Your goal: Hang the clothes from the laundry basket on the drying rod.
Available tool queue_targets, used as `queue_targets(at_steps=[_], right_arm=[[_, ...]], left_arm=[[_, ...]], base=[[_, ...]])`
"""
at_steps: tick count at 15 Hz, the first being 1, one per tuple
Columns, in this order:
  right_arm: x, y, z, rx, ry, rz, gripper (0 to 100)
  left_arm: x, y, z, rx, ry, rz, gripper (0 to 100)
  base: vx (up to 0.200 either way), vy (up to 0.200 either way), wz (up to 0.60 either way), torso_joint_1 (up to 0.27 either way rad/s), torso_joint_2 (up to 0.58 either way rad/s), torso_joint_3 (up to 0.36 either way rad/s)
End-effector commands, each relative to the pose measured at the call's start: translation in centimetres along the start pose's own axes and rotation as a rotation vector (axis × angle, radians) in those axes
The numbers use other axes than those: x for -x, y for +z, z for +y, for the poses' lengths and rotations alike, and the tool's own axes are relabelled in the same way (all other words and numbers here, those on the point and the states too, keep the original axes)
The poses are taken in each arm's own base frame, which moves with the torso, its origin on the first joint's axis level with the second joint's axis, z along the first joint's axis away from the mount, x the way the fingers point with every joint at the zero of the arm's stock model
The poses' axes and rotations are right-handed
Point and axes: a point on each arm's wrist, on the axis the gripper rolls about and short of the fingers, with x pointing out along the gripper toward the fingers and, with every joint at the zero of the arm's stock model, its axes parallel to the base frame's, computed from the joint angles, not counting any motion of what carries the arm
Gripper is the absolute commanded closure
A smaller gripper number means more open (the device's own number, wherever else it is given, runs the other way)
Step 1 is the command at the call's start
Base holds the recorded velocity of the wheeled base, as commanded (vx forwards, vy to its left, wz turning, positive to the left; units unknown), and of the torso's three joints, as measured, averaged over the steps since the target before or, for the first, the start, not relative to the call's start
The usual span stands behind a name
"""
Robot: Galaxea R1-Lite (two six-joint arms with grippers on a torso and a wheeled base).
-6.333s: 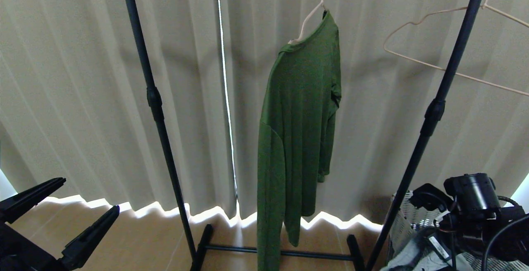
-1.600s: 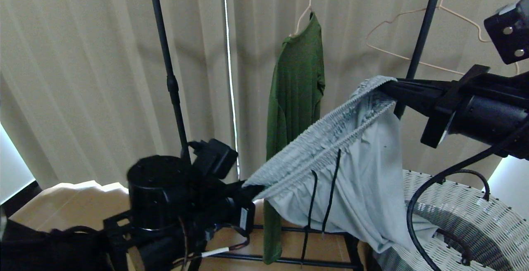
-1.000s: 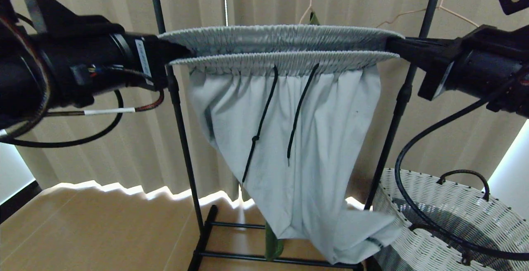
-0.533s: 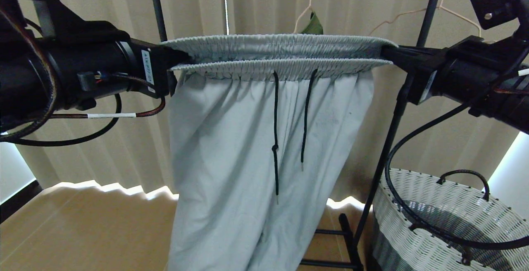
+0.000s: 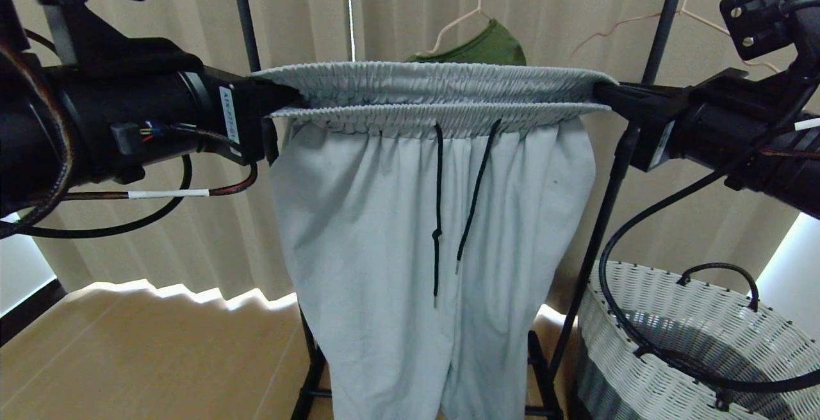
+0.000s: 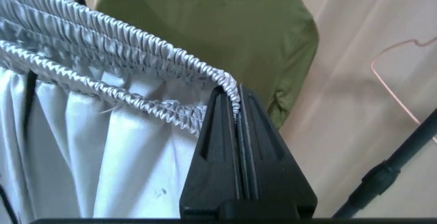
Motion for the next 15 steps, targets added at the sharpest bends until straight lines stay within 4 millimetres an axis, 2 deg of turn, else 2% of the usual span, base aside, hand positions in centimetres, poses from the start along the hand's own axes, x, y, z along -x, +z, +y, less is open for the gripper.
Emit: queue_targets(at_steps=[1, 2, 4, 6, 7, 8, 9, 11, 15], right_arm=[[0.3, 0.1, -0.1, 0.0, -0.004, -0.004, 100], [0.4, 0.1, -0.1, 0.002, -0.007, -0.003, 100], [2.1, 0.7, -1.2, 0.011, -0.063, -0.012, 100], [4.1, 1.3, -1.8, 0.014, -0.09, -0.013, 100], [4.1, 1.3, -1.8, 0.014, -0.09, -0.013, 100], [6.4, 2.1, -1.8, 0.013, -0.084, -0.016, 100], [7.0, 2.2, -1.7, 0.011, -0.081, -0.018, 100], [8.9, 2.2, -1.2, 0.009, -0.055, -0.017, 100], [11.1, 2.5, 1.1, -0.004, 0.107, -0.044, 100]], left_arm=[[0.1, -0.2, -0.3, 0.0, -0.014, 0.004, 100], [0.1, -0.2, -0.5, 0.0, -0.022, 0.005, 100], [-0.1, -0.2, -0.8, -0.006, -0.037, 0.005, 100], [-2.1, 0.4, -0.9, -0.007, -0.037, 0.001, 100], [-2.1, 0.4, -0.9, -0.007, -0.037, 0.001, 100], [-4.3, 0.8, -1.0, -0.001, -0.032, -0.002, 100], [-4.9, 0.7, -1.0, -0.001, -0.032, 0.0, 100], [-6.2, 0.6, -1.2, -0.001, -0.033, 0.009, 100], [-7.5, 0.7, -1.2, 0.056, -0.027, 0.009, 100]], base=[[0.0, 0.0, 0.0, 0.0, 0.0, 0.0], [0.0, 0.0, 0.0, 0.0, 0.0, 0.0], [0.0, 0.0, 0.0, 0.0, 0.0, 0.0], [0.0, 0.0, 0.0, 0.0, 0.0, 0.0], [0.0, 0.0, 0.0, 0.0, 0.0, 0.0], [0.0, 0.0, 0.0, 0.0, 0.0, 0.0], [0.0, 0.0, 0.0, 0.0, 0.0, 0.0], [0.0, 0.0, 0.0, 0.0, 0.0, 0.0], [0.0, 0.0, 0.0, 0.0, 0.0, 0.0]])
